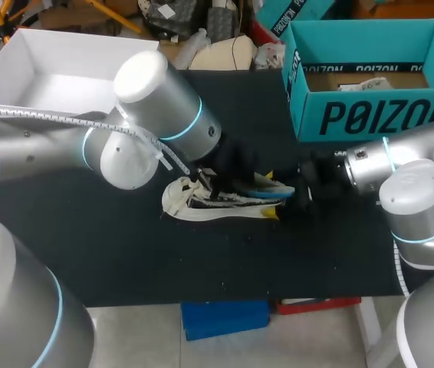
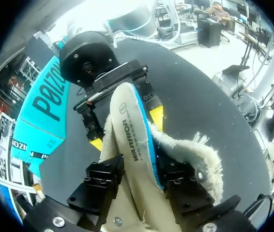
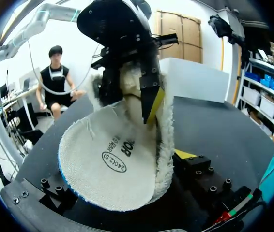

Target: Take the shoe out of the shoebox, open the shoe tongue, remove and reinsert the insole, then place the shoe into the shoebox

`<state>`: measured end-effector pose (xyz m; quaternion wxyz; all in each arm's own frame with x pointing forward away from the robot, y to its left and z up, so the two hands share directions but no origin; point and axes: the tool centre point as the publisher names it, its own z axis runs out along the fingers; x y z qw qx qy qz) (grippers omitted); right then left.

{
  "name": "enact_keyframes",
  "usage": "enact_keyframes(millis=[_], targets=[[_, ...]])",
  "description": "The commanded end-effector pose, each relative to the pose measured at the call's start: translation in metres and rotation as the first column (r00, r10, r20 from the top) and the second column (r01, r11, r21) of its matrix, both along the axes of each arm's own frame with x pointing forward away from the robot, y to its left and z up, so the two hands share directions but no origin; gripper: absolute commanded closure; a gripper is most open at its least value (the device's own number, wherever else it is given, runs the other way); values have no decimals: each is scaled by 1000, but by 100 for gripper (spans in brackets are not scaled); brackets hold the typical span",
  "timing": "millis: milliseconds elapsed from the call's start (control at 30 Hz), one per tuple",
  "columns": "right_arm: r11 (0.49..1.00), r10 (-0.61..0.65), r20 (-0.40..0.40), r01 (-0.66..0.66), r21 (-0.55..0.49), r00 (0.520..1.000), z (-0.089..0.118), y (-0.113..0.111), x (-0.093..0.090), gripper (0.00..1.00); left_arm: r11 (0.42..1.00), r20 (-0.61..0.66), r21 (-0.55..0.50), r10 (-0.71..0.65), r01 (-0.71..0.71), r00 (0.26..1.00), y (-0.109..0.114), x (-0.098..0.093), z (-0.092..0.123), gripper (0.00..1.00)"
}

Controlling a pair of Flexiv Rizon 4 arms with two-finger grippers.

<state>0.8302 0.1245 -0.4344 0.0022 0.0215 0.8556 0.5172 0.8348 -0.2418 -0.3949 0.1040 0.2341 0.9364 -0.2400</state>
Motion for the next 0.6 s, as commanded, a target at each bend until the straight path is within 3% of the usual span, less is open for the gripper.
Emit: enact_keyframes(millis=[33, 600], targets=[[1000, -1, -1, 1, -1, 1000, -2, 1, -1, 100, 1000, 38, 5, 11, -12, 999, -5, -5, 2, 53], [1000, -1, -1, 1, -1, 1000, -2, 1, -1, 100, 1000, 142, 19, 12, -15, 990, -44, -6, 4, 59]])
